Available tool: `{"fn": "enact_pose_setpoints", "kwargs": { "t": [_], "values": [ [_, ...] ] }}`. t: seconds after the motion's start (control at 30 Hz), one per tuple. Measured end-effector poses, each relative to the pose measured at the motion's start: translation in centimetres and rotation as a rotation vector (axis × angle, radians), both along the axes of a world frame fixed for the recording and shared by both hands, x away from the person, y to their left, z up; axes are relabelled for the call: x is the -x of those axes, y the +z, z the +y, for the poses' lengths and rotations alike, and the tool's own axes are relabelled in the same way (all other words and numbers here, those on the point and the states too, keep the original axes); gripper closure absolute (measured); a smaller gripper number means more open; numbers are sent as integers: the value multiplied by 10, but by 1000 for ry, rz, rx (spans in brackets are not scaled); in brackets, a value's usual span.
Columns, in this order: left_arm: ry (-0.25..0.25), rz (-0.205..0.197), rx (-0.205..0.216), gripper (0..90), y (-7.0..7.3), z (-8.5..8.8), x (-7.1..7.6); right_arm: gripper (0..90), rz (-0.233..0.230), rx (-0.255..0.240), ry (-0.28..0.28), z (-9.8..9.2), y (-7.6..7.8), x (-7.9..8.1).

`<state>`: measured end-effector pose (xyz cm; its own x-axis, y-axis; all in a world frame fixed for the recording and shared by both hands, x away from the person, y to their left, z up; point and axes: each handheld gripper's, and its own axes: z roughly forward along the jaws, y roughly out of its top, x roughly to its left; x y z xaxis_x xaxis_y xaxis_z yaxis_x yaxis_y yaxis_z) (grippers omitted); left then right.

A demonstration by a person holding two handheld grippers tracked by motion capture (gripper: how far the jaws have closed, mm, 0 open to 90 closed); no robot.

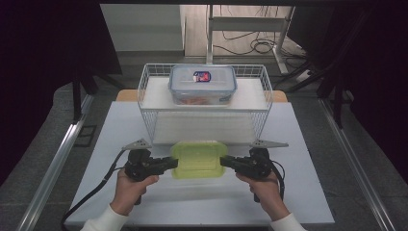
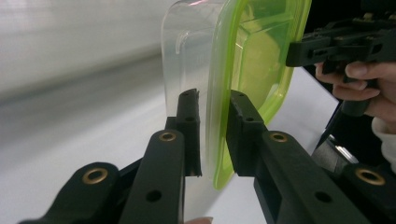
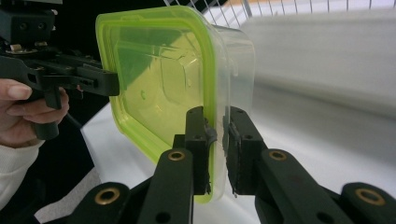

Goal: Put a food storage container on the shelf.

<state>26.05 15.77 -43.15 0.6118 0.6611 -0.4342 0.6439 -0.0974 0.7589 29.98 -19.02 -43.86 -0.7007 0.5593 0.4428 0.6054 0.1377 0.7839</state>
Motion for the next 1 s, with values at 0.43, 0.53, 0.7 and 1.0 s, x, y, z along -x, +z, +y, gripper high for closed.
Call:
{"fn": "enact_pose_setpoints", "kwargs": {
  "t": [0.43,0.53,0.7,1.0],
  "values": [
    [10,-50,22,781,31,3,-10,797,-80,36,7,4,42,-7],
    [12,-60,22,782,36,4,-13,796,-89,44,8,5,49,-10],
    [14,-71,21,784,46,4,-19,796,-98,54,6,6,61,-15],
    [20,-111,21,790,71,3,-29,796,-133,72,-3,8,89,-22]
  ]
}}
